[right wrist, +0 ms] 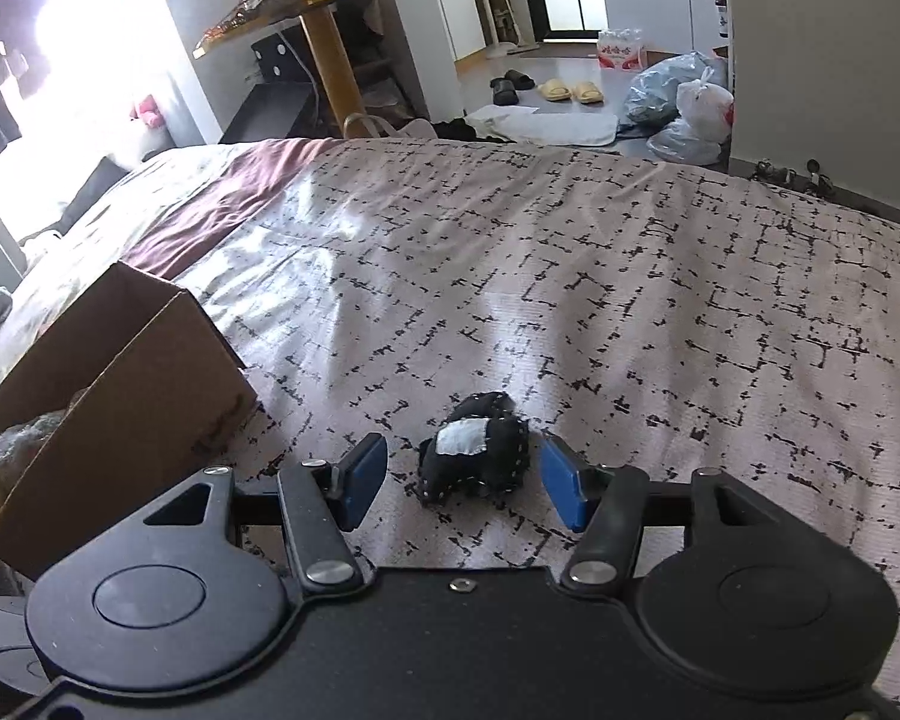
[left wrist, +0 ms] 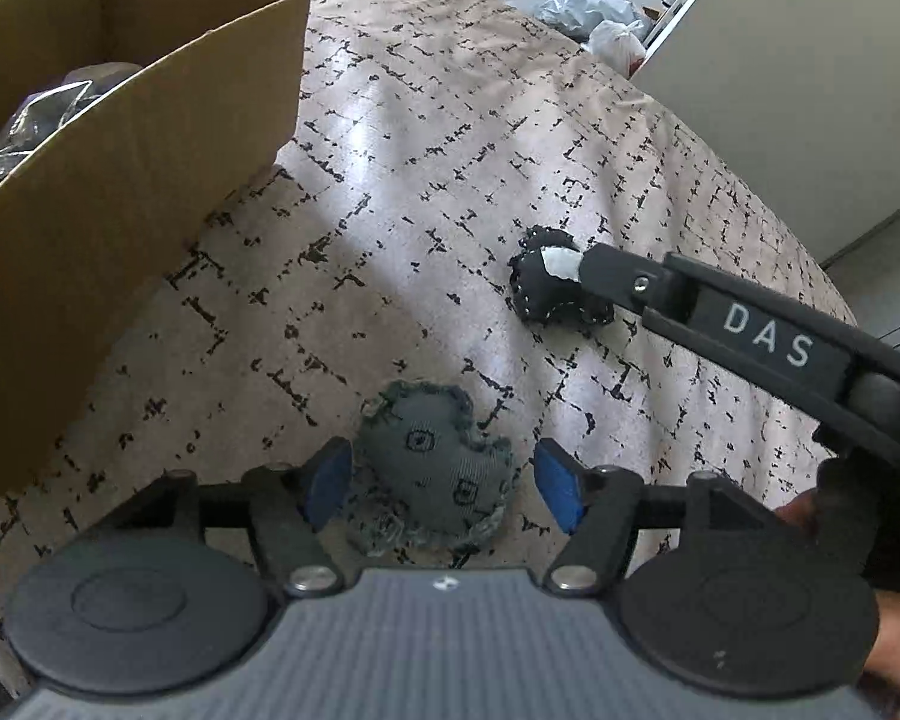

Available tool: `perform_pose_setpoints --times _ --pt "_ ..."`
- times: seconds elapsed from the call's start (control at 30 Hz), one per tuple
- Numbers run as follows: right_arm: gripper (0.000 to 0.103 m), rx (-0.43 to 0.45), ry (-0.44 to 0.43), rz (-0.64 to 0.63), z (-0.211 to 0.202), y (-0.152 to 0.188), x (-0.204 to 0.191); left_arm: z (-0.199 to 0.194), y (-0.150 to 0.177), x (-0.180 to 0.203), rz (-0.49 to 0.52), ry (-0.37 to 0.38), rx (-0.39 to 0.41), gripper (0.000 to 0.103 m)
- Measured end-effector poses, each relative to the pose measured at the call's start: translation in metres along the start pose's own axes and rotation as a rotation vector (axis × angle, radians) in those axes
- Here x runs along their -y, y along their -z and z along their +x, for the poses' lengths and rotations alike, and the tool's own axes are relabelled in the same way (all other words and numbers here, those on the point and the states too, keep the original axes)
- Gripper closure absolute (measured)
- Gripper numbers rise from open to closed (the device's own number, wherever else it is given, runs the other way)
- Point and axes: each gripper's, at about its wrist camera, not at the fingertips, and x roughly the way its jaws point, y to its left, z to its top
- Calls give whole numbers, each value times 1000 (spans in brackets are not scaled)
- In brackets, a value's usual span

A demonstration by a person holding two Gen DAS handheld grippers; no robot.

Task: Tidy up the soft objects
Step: 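Grasp the grey-blue fabric plush with the left gripper while the right grasps the black white-patched plush, then carry both plushes over the cardboard box with both grippers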

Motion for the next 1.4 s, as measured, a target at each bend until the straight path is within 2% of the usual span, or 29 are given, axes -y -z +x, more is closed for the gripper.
perform_pose_setpoints --times 0.07,0.13,0.2,0.33,0.47,0.6,0.73,0.83,0.93,1.07,1.3,1.4 --pt "46 2 5 -1 3 2 -1 2 0 1 12 -9 1 39" --pt "46 3 9 4 6 3 -1 5 1 6 52 -51 -7 52" --pt "46 -3 14 12 10 5 0 3 1 4 49 -59 -1 63" --pt "47 -15 20 4 17 7 -4 0 -5 -4 11 -33 3 73" --pt "47 -25 49 8 25 9 -6 -5 -12 -9 -2 -36 36 74" --pt "47 -38 85 36 34 12 -3 -5 -20 -12 -13 -41 33 74" --pt "46 -21 104 66 41 16 -5 -10 -25 -12 2 -28 36 74" --pt "47 8 86 85 42 17 -7 -13 -24 -12 15 -28 40 74" --pt "62 2 95 60 44 17 -11 -16 -25 -13 19 -35 43 73" --pt "66 12 95 33 29 10 -18 -25 -28 -12 32 -27 44 73" --pt "67 30 145 -39 0 0 -31 -51 -30 -4 69 -14 104 73" --pt "67 37 131 -42 -8 -1 -33 -60 -29 -3 74 -14 130 73"
